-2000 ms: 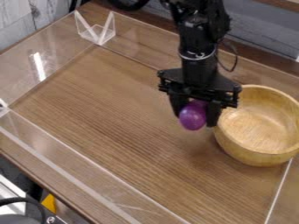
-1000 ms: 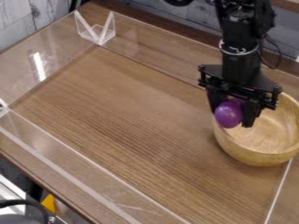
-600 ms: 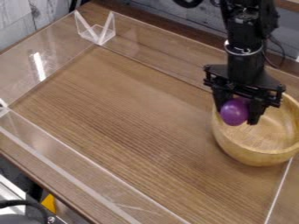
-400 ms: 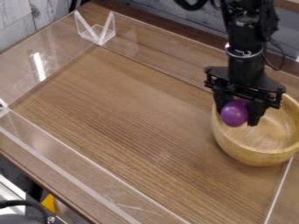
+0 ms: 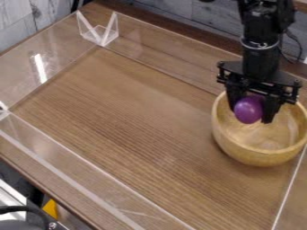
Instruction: Put the purple eggplant in the brown bowl
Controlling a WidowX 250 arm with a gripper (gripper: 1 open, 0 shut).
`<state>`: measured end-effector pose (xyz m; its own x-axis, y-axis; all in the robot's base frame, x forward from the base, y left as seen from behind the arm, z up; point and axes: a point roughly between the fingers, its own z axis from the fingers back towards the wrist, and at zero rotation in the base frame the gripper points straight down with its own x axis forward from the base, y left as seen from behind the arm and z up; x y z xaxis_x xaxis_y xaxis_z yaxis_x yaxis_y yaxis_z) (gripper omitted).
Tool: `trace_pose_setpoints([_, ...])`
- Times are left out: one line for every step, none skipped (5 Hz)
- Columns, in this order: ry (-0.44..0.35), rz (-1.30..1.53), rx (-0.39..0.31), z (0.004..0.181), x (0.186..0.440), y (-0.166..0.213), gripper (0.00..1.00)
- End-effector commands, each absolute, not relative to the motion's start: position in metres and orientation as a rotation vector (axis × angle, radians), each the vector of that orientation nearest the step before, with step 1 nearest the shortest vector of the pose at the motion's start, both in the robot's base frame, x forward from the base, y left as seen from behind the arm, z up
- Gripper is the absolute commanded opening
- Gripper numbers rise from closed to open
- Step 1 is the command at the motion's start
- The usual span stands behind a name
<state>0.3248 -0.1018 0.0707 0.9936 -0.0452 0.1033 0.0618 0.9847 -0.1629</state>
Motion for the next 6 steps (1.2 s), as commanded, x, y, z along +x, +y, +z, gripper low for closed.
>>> trace_pose_setpoints([-0.162, -0.045, -0.176, 0.084, 0.336, -0.109, 0.00])
trace_pose_setpoints([-0.160, -0.030, -0.173, 0.082, 0.336, -0.113, 0.00])
trace_pose_setpoints([-0.154, -0.058, -0.171, 0.083, 0.340, -0.106, 0.00])
trace_pose_setpoints([-0.145, -0.089, -0.173, 0.086, 0.343, -0.100, 0.00])
trace_pose_setpoints([-0.138, -0.090, -0.172, 0.080, 0.334, -0.102, 0.00])
trace_pose_setpoints([-0.130, -0.108, -0.174, 0.070, 0.338, -0.112, 1.00])
